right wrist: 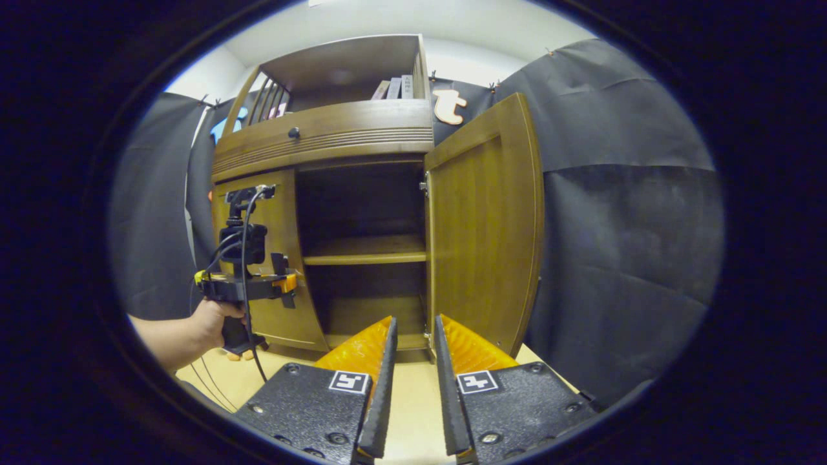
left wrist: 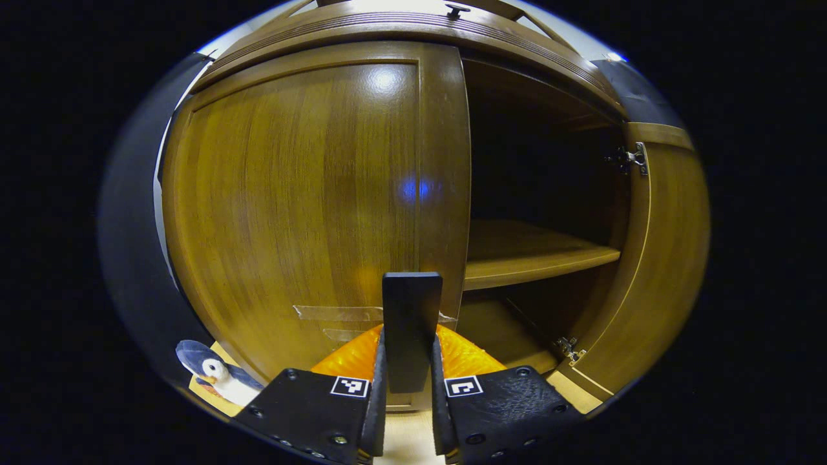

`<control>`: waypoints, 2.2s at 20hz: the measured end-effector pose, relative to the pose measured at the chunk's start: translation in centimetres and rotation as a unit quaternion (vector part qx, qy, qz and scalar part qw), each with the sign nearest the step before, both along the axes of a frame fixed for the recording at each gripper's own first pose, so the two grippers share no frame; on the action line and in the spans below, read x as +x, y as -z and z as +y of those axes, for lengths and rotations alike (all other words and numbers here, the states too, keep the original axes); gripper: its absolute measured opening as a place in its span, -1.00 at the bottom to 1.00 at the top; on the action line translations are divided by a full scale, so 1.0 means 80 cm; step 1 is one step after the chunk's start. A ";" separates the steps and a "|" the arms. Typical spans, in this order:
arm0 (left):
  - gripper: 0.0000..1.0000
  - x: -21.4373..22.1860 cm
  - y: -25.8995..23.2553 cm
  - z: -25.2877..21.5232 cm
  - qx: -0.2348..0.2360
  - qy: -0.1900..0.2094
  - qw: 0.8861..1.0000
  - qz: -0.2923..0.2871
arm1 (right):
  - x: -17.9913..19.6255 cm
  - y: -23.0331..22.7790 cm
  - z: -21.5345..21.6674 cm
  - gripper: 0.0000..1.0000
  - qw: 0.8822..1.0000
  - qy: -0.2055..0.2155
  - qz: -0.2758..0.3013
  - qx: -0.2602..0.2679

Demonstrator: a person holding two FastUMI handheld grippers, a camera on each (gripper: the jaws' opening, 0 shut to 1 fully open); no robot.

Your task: Open the right door of the double-door shoe cabinet with the right hand, and open the left door with the left hand.

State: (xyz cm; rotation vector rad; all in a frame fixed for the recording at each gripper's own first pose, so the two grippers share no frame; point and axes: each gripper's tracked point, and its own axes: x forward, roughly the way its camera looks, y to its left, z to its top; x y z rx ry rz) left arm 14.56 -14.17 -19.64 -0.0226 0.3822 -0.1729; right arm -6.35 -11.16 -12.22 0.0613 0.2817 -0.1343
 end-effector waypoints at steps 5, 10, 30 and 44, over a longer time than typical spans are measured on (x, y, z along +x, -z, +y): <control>-0.43 -0.014 -0.001 0.004 0.005 0.001 1.000 0.000 | 0.010 0.009 0.011 -0.20 1.000 -0.015 0.011 0.005; -0.43 -0.039 -0.004 0.011 0.000 0.003 1.000 -0.003 | 0.018 0.014 0.017 -0.11 1.000 -0.026 0.014 0.006; -0.44 -0.168 -0.025 0.090 -0.004 -0.044 0.999 0.003 | 0.079 0.019 0.130 -0.05 0.984 -0.176 0.023 0.014; -0.44 -0.227 -0.034 0.177 0.025 -0.121 0.992 0.016 | 0.100 0.033 0.168 0.31 0.980 -0.197 0.039 0.013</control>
